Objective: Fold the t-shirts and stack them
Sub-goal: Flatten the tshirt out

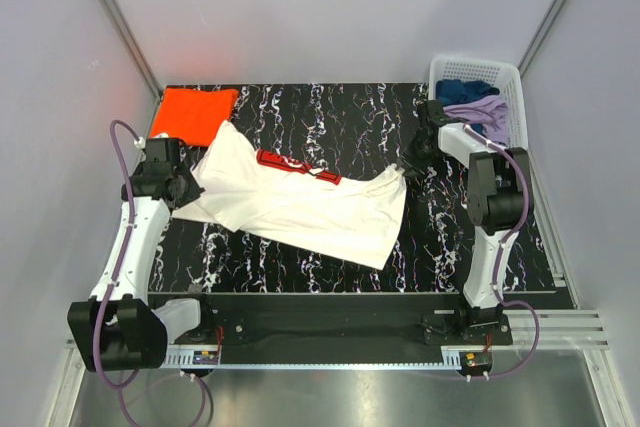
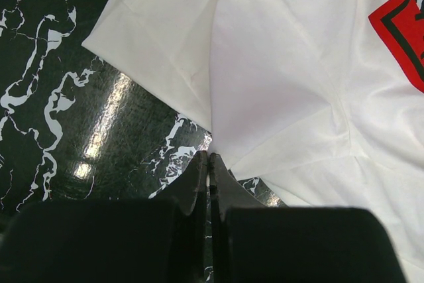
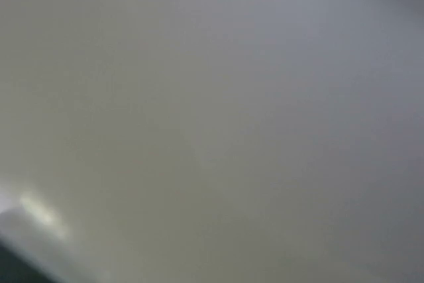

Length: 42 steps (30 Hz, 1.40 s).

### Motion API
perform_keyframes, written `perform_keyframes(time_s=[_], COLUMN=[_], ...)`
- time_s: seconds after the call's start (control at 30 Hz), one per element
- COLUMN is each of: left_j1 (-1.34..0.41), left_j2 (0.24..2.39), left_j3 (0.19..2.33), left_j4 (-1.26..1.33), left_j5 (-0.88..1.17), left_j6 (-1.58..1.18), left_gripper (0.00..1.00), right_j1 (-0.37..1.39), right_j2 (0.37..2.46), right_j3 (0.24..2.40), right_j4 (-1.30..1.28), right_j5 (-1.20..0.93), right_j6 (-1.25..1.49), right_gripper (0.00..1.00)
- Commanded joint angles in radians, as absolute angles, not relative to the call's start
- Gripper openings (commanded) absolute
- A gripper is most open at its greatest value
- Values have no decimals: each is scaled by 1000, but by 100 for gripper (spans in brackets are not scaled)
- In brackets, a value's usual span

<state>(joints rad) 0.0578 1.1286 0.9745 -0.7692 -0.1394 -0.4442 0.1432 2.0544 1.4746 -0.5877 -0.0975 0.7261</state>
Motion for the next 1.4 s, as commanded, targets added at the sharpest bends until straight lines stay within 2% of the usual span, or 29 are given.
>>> perform_keyframes(time_s=[0.0,0.53,0.7,0.87,0.9,0.93,1.0,1.2,1.23,1.3,1.37], left_j1=[52,44,43,43,44,44,43,44,44,44,44], left_j2=[1115,1117,1115,1112,1112,1112,1112,1114,1114,1111,1103], left_j3=[980,968,968,965,965,965,968,977,977,976,973], left_j4=[-746,-738,-741,-741,-741,-741,-741,-741,-741,-741,-744], left_j5=[-138,-124,-130,-132,-132,-132,-133,-138,-138,-138,-138], left_j6=[-433,-437,-436,-437,-437,-439,-439,-445,-448,-451,-456], left_gripper=[0,0,0,0,0,0,0,0,0,0,0], right_j1=[146,152,152,152,153,155,153,163,163,163,163], right_j2=[2065,2102,2111,2112,2115,2117,2120,2100,2100,2106,2121], right_j3=[1539,1631,1627,1666,1686,1695,1726,1747,1749,1749,1759], right_j4=[-515,-577,-566,-583,-600,-615,-655,-690,-690,-692,-698], right_j5=[-106,-66,-83,-60,-52,-45,-25,-6,-6,-15,-34], right_j6=[663,569,575,555,549,543,531,499,494,483,474], right_gripper=[35,34,27,27,26,19,13,12,14,24,26])
